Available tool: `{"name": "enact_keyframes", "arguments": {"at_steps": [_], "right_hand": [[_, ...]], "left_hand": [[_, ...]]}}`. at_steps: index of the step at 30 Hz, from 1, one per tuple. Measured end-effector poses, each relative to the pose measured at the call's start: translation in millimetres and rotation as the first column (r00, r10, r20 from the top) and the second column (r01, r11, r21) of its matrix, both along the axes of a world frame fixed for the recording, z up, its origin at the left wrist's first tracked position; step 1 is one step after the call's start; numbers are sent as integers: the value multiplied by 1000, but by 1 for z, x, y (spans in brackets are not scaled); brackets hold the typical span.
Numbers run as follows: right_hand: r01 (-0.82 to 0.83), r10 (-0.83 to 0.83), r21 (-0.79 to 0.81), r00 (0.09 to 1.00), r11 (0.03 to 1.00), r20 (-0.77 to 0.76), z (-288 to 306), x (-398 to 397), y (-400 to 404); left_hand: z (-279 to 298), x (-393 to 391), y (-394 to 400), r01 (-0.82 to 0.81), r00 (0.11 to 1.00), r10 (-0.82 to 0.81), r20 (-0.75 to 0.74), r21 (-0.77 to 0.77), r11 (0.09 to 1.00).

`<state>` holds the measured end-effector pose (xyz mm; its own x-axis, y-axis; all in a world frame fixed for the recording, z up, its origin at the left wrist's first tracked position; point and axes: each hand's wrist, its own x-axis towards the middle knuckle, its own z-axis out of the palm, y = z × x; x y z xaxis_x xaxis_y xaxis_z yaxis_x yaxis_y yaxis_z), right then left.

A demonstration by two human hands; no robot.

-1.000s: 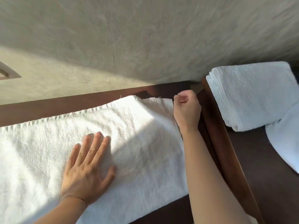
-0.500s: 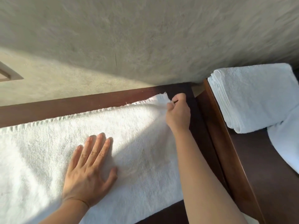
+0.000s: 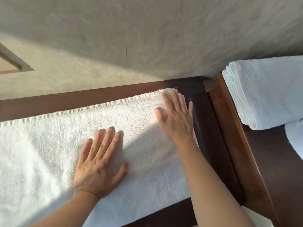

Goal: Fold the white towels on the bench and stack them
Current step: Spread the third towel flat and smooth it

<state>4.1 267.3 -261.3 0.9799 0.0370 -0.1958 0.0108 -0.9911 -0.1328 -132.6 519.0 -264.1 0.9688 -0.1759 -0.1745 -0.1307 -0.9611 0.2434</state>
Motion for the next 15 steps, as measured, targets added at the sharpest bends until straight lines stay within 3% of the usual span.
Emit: {"name": "enact_keyframes", "arguments": {"at_steps": [2,4,6,8,9,10,12,15], "right_hand": [[145,-145,-10,989,989,-12,3,13,-8],[213,-210,-33,974,976,89,5,4,6],[22,-28,37,988,999,153,5,-24,35],[-283,277,44,955,958,109,-1,-54,48],[-351,349,23,934,936,77,-2,-56,41],[-337,335,20,940,941,59,-3,-48,26],[-125,125,-7,991,992,37,-2,-22,-7],[148,-146,-54,988,987,48,6,-4,-19]], "left_hand": [[-1,0,0,2,1000,-2,0,13,1000],[-2,0,0,0,1000,0,2,16,1000],[-2,-1,0,-4,1000,4,8,24,1000],[-2,-2,0,-9,1000,9,11,19,1000],[-3,-2,0,-12,1000,11,17,17,1000],[-4,-2,0,-10,1000,10,22,18,1000],[-5,0,0,-9,999,8,31,21,1000],[-5,-1,0,-6,1000,5,26,37,999]]}}
